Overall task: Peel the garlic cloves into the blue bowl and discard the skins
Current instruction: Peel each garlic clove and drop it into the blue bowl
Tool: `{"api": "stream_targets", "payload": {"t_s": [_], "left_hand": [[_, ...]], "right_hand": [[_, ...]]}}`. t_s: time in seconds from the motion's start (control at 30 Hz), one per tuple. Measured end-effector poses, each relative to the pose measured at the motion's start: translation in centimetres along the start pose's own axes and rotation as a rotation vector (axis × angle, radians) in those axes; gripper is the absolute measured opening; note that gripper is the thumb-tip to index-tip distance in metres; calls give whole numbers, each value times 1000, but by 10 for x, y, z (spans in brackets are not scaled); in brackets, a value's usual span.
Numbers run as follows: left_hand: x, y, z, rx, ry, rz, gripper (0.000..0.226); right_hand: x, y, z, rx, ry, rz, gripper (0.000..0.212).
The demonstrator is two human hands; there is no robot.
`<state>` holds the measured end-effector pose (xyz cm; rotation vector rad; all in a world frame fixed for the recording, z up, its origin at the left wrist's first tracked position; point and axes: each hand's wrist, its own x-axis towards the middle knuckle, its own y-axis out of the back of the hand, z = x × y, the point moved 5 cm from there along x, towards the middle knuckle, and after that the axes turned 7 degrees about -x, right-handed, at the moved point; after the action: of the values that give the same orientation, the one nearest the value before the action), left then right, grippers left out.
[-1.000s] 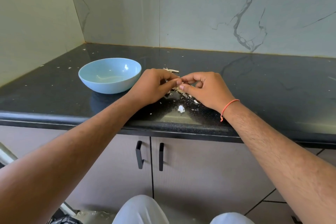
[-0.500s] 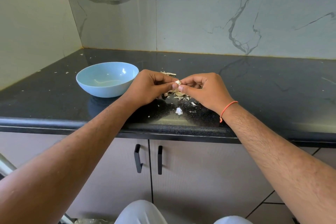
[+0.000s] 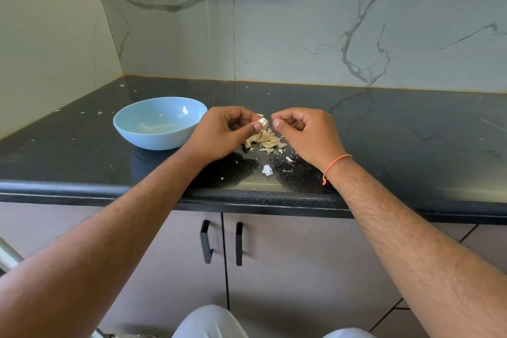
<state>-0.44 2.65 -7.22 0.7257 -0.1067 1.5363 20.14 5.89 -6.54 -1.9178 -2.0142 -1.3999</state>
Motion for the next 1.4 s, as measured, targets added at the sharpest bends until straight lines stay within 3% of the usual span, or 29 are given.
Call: {"api": "stream_targets", "payload": {"t_s": [0.1,0.3,0.63,1.0,1.1,1.23,1.4], "left_hand": [[-5,-6,2,158,-17,-73,13],[-7,-10,7,308,-19,-125,17],[-3,-2,4,328,55,-88,33],[-1,-3,-1,379,67,-45,19],[0,-1,-2,343,70,-8,16],[0,1,-2,91,81,29,12],[-4,-2,4,-89,52,-18,19]], "right_hand": [[-1,11,11,-137,-50,5,9],[-5,-2,14,-357,-20,-226,9],[-4,-1,13,-340,-11,-197,8],[-8,4,2,-241,48,-105,12],[-9,2,-2,-226,87,-96,12],[-9,-6,-8,-231,145,-143,14],[-11,-4,-8,-99,120,-128,17]]}}
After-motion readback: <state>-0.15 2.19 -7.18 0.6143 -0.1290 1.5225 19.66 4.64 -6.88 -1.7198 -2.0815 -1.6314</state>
